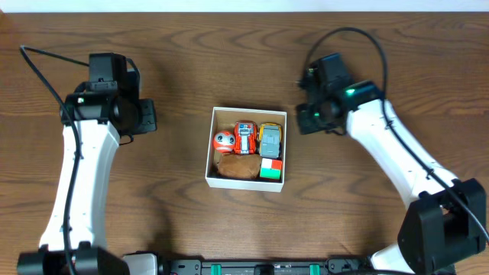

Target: Pack container

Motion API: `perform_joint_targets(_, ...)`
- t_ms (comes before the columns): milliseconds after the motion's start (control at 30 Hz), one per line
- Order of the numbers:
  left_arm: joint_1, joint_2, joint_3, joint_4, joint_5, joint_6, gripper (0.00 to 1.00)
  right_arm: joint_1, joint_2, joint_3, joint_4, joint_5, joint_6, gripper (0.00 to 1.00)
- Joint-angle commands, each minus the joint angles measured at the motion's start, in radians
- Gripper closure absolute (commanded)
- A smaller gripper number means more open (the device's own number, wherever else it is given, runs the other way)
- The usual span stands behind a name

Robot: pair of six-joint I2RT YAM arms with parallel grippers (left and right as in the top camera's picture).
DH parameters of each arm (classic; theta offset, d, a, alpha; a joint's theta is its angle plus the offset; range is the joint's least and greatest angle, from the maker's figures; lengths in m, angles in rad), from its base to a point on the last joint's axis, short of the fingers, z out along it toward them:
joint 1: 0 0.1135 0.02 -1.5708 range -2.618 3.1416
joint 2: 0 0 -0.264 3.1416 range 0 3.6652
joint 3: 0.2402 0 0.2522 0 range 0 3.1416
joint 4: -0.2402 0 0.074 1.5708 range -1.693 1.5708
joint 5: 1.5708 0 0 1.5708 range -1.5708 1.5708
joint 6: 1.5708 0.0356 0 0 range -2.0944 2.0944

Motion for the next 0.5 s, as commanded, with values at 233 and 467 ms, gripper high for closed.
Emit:
perform_joint_targets(233, 0.053, 0.122, -0.006, 0.019, -0.001, -0.078, 0.94, 0.157, 0.001, 0.011, 0.178, 0.011, -0.072, 0.99)
perform_joint_targets(467, 0.053, 0.140, -0.006, 0.024, 0.000, -0.078, 0.94, 0.171, 0.043, 0.011, 0.178, -0.020, -0.072, 0.99)
